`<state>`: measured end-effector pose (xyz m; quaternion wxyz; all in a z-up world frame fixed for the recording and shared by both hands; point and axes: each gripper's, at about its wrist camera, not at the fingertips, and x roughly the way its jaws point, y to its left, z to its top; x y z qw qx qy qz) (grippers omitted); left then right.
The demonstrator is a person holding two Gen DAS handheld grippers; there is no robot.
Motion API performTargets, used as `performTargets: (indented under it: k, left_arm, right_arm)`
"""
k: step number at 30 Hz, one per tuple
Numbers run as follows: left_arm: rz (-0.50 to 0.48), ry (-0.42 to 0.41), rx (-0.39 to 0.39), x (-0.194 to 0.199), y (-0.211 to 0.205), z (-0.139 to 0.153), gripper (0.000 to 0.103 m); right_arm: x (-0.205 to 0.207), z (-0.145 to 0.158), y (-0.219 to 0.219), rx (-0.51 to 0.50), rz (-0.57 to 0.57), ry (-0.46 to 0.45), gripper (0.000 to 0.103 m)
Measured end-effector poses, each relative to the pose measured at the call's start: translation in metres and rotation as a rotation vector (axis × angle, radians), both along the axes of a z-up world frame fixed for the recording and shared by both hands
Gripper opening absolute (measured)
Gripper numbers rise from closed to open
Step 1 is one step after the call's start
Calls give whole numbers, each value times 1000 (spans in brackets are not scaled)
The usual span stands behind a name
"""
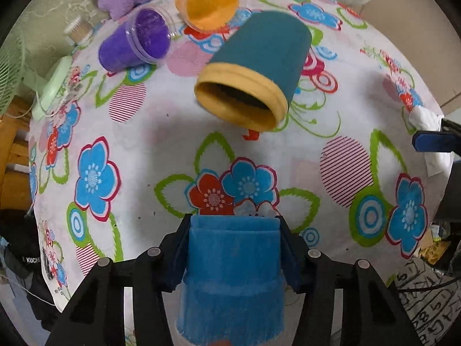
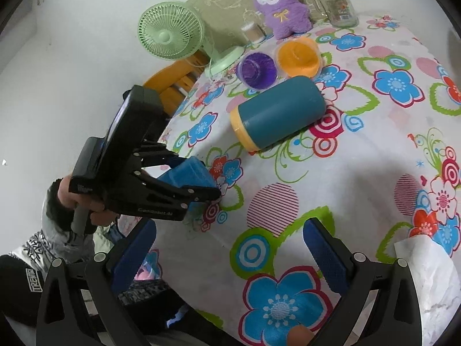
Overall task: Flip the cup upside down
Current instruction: 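Pass the blue cup from the right gripper into the left gripper, then turn the blue cup rim-down with the left gripper and lower it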
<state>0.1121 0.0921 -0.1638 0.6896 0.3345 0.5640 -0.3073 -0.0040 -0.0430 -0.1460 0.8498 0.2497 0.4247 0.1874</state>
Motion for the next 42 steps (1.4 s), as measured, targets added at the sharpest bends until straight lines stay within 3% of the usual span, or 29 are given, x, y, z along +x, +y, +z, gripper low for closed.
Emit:
performTargets:
  k: [7,15,23,26,34,42]
  left_arm:
    - [32,-77,-136,-9,9,40,55]
    - [142,-175,-349,-11,37,80,56]
    - [347,-289,-587,-21,81,82,56]
    - [414,-279,-651,-25,94,70,56]
    - [463,-292,-647,-38,106,46,59]
    - [479,-251,-631,-42,111,38,58]
  right_arm:
    - [4,7,9,-31,12,-21,103]
    - [5,30,30,-169,26,-114,103]
    - [8,36,43,-185,71,-148,103]
    - [10,32,49,-189,85,-135,103]
    - [11,30,61,-203,122,-135,103]
    - [12,24,66,-200,138,-119,103]
